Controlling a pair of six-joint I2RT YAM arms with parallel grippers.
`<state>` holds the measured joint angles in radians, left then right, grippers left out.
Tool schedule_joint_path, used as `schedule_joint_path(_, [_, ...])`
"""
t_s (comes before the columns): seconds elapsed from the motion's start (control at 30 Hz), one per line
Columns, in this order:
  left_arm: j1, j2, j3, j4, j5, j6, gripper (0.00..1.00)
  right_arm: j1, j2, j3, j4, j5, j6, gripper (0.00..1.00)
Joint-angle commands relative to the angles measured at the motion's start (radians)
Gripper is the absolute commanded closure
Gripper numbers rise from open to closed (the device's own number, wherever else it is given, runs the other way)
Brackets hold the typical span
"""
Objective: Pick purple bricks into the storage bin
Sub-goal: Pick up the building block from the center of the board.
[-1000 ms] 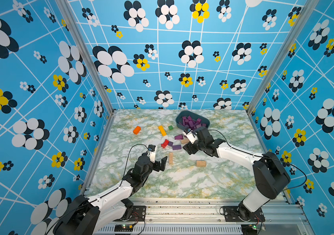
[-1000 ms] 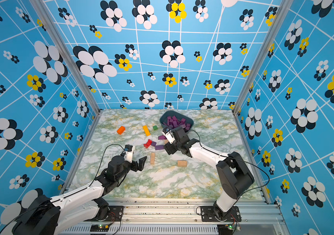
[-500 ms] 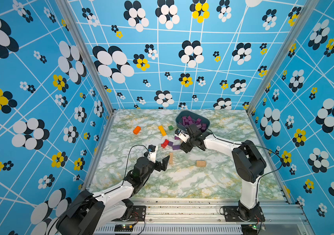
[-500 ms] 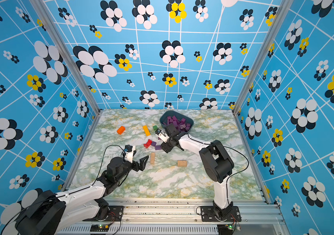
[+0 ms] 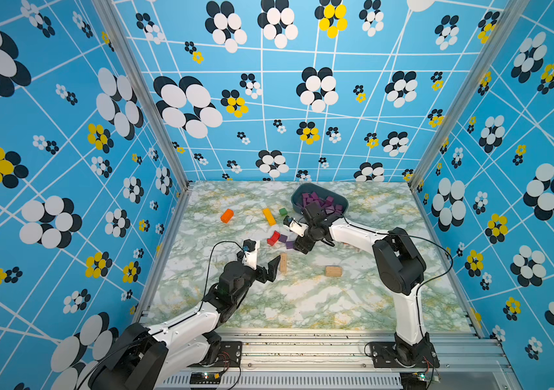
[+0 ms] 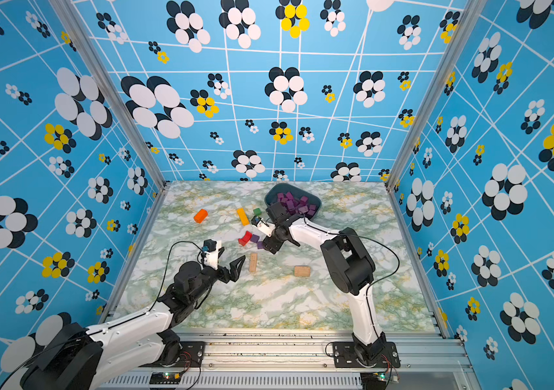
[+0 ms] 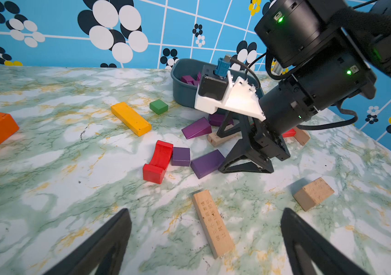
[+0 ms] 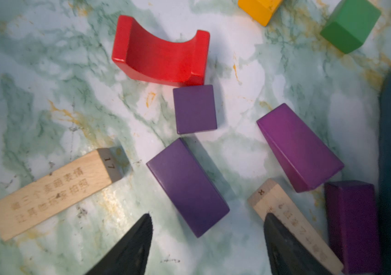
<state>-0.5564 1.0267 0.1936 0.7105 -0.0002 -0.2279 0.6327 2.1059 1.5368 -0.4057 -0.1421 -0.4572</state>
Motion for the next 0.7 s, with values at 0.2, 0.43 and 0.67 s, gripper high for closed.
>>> schedule_joint_path(0.2, [0.007,-0.013,-0.009,-0.024,-0.024,0.0,0.0,0.021,0.09,0.12,-0.092,-0.014,-0.029,0.28])
schedule_joint_path(0.43, [0.009,-0.004,-0.001,-0.039,-0.036,-0.007,0.0,0.034,0.097,0.12,-0.127,0.0,-0.041,0.37])
schedule_joint_path(0.67, [0.008,-0.017,0.0,-0.055,-0.046,-0.007,0.01,0.039,0.103,0.108,-0.135,0.003,-0.04,0.41])
